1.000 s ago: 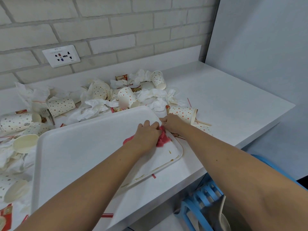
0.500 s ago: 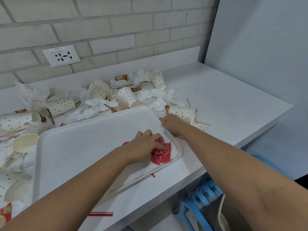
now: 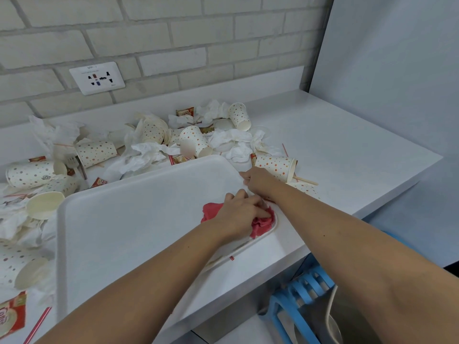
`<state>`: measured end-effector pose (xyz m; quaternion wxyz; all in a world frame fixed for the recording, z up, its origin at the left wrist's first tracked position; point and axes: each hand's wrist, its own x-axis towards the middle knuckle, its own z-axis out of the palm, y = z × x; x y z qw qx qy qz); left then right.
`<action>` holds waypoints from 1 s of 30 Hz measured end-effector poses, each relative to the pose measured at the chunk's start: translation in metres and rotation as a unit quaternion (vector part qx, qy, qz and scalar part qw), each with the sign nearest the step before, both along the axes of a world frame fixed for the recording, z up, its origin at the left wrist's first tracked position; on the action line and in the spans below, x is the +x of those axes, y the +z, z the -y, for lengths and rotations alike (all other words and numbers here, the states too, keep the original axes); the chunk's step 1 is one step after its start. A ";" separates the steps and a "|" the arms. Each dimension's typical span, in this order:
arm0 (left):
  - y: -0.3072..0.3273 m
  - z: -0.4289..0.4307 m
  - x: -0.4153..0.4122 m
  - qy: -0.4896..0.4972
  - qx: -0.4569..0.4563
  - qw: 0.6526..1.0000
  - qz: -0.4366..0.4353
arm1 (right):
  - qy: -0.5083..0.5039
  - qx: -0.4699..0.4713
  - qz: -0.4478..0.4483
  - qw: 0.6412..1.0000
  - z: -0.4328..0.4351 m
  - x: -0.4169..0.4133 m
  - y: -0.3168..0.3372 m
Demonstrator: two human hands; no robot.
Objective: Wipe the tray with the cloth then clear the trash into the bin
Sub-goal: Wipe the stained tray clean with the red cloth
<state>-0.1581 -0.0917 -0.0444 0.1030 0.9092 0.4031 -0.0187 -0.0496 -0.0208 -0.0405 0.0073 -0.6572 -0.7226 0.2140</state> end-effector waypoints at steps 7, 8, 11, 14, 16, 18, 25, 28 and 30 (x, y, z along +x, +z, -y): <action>0.008 0.004 -0.027 -0.051 -0.041 0.997 -0.032 | 0.011 0.003 0.009 1.000 0.002 0.001 -0.002; 0.009 0.003 -0.035 -0.051 -0.055 0.997 -0.031 | 0.015 0.003 0.013 1.000 0.003 0.001 -0.001; 0.011 -0.001 -0.046 -0.032 -0.071 0.996 -0.030 | 0.021 0.006 0.025 0.999 0.003 0.000 -0.001; 0.012 -0.004 -0.030 -0.018 -0.045 0.998 -0.040 | 0.019 0.005 0.034 0.999 0.002 -0.002 0.000; 0.012 -0.003 -0.013 -0.016 -0.033 0.999 -0.035 | 0.016 0.009 0.042 0.999 0.002 -0.002 0.000; 0.009 -0.001 -0.006 -0.021 -0.021 0.999 -0.035 | 0.017 0.013 0.045 0.999 0.003 -0.002 0.000; 0.005 0.003 -0.051 -0.052 -0.049 0.996 -0.046 | 0.025 0.015 0.036 0.999 0.004 -0.001 -0.001; 0.010 -0.004 -0.080 -0.018 -0.057 0.996 -0.059 | 0.026 0.025 0.031 0.999 0.005 0.000 -0.002; 0.012 -0.011 -0.091 0.041 -0.048 0.997 -0.048 | 0.018 0.034 0.022 0.999 0.006 0.000 -0.005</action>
